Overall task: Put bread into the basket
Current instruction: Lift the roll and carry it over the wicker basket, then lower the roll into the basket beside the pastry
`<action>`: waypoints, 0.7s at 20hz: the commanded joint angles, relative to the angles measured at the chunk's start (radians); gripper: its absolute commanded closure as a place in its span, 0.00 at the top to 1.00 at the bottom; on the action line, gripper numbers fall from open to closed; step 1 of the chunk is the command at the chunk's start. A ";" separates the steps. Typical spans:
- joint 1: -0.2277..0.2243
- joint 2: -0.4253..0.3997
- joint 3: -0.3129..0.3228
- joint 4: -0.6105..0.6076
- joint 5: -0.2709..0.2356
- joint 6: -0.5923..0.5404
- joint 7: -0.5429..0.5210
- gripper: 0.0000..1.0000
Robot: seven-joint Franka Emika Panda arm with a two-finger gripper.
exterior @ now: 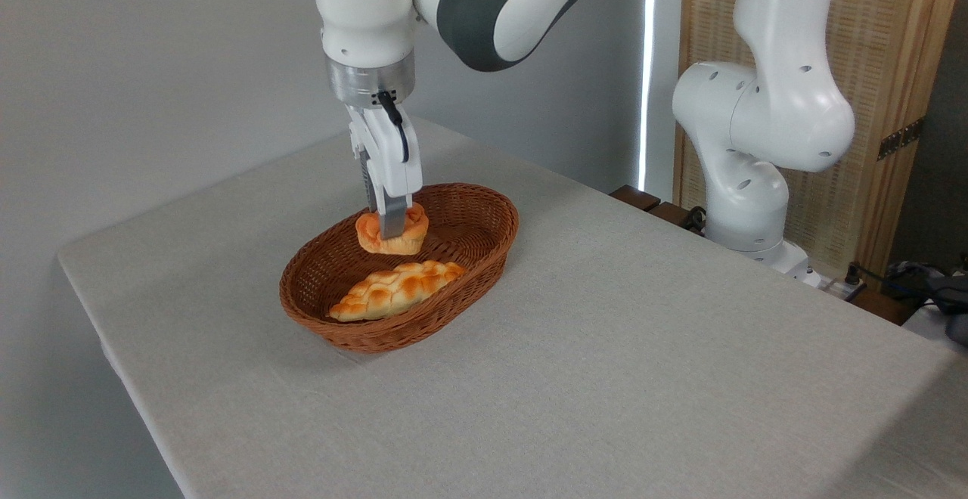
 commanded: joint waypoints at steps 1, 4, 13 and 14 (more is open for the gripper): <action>0.010 0.013 0.001 0.001 -0.007 0.005 -0.017 1.00; 0.010 0.019 0.001 0.002 -0.007 0.010 -0.043 1.00; 0.011 0.042 0.101 0.077 0.153 0.004 -0.041 1.00; 0.011 0.042 0.107 0.077 0.153 0.004 -0.041 1.00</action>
